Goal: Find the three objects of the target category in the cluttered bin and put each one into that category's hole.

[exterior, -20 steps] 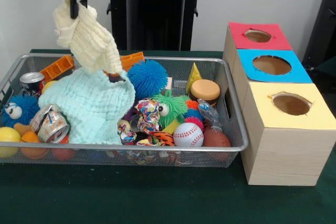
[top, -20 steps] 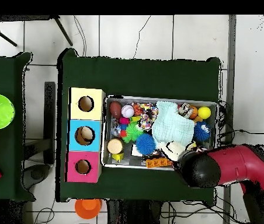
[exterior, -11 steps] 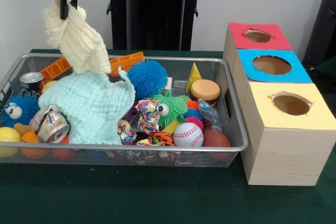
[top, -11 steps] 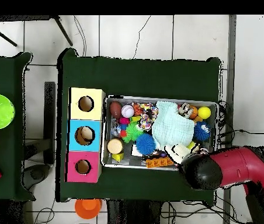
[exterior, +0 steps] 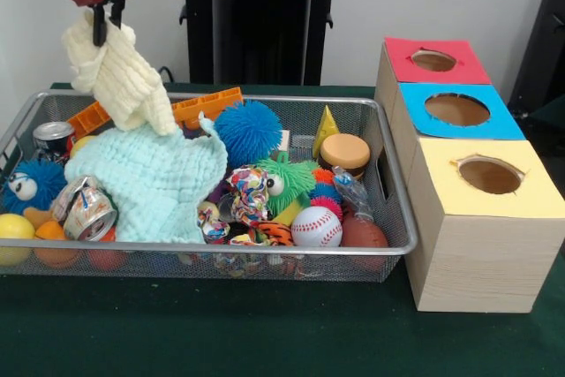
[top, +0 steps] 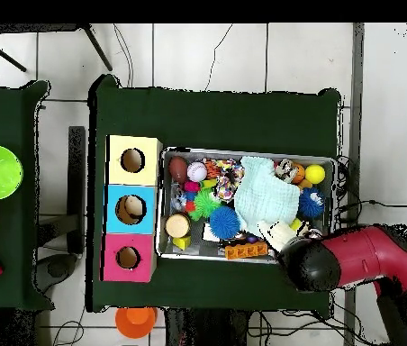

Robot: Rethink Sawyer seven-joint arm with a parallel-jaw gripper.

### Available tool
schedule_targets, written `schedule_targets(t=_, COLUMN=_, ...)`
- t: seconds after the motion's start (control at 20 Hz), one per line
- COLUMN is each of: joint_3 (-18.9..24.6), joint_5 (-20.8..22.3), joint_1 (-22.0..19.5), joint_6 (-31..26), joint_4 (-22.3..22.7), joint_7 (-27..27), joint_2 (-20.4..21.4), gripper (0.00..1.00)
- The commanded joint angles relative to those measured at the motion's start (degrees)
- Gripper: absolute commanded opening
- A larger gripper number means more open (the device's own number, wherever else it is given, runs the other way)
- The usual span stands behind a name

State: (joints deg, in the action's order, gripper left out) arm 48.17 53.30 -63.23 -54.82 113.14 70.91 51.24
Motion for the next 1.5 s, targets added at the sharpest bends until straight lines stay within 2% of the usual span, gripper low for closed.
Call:
schedule_targets(t=0.05, joint_3=-0.42, joint_5=4.51, joint_1=-0.62, joint_6=-6.84, joint_4=-4.89, joint_7=-24.72, joint_2=-1.06, gripper=0.0)
schedule_targets(t=0.55, joint_3=0.07, joint_5=1.17, joint_1=-0.47, joint_6=-10.22, joint_4=-7.44, joint_7=-30.33, joint_2=3.12, gripper=0.0)
schedule_targets(t=0.85, joint_3=-0.64, joint_5=0.27, joint_1=0.33, joint_6=-12.17, joint_4=-7.16, joint_7=-32.05, joint_2=5.38, gripper=0.0)
schedule_targets(t=1.25, joint_3=0.39, joint_5=-3.01, joint_1=-1.27, joint_6=-11.17, joint_4=-4.09, joint_7=-33.23, joint_2=9.6, gripper=0.0)
schedule_targets(t=1.3, joint_3=0.47, joint_5=-3.63, joint_1=-1.38, joint_6=-11.01, joint_4=-3.63, joint_7=-33.31, joint_2=10.26, gripper=1.0)
schedule_targets(t=1.45, joint_3=0.86, joint_5=-4.89, joint_1=-1.91, joint_6=-10.43, joint_4=-2.43, joint_7=-33.36, joint_2=11.8, gripper=1.0)
schedule_targets(t=1.5, joint_3=-0.83, joint_5=-0.97, joint_1=0.03, joint_6=-7.02, joint_4=0.71, joint_7=-27.91, joint_2=8.79, gripper=1.0)
